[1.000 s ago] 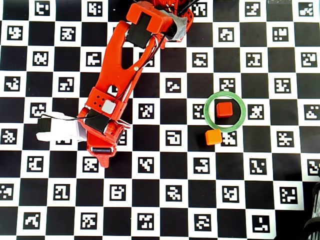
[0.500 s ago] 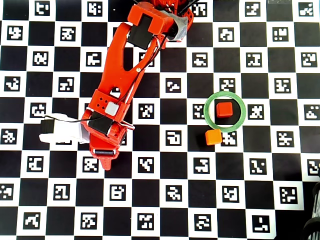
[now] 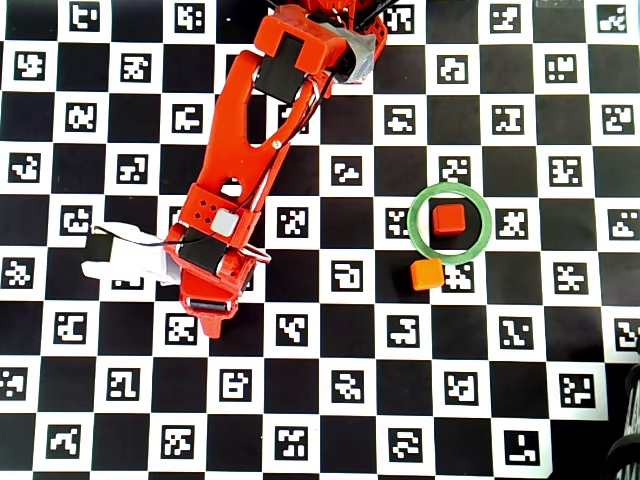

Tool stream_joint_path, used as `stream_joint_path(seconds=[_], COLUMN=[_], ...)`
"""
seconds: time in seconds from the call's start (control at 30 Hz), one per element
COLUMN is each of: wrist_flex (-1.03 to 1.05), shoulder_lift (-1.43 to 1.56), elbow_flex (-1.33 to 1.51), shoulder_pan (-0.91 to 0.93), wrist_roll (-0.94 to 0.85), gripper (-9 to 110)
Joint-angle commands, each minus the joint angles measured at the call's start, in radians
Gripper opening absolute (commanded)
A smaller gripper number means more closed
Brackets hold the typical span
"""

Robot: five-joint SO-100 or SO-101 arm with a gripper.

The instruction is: Grab the red cube then put it in the green circle then put the blue cube on top and finally the orange cube on top

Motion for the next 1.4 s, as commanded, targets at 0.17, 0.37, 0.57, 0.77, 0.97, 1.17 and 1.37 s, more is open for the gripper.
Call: stream_joint_path(seconds=[0.17, 0.37, 0.57, 0.77, 0.97, 1.17, 1.37], wrist_flex=[-0.014, -0.018, -0.017, -0.018, -0.025, -0.017, -0.012], shoulder_lift=[0.028, 0.020, 0.011, 0.009, 0.008, 0.009, 0.011], elbow_flex=[-0.072, -0.095, -0.112, -0.117, -0.121, -0.133, -0.135], shoulder_pan=[-0.002, -0.002, -0.003, -0.002, 0.002, 0.003, 0.005], wrist_roll=[0.077, 0.115, 0.135, 0.161, 0.186, 0.190, 0.192], gripper=[40, 40, 40, 40, 40, 30, 16])
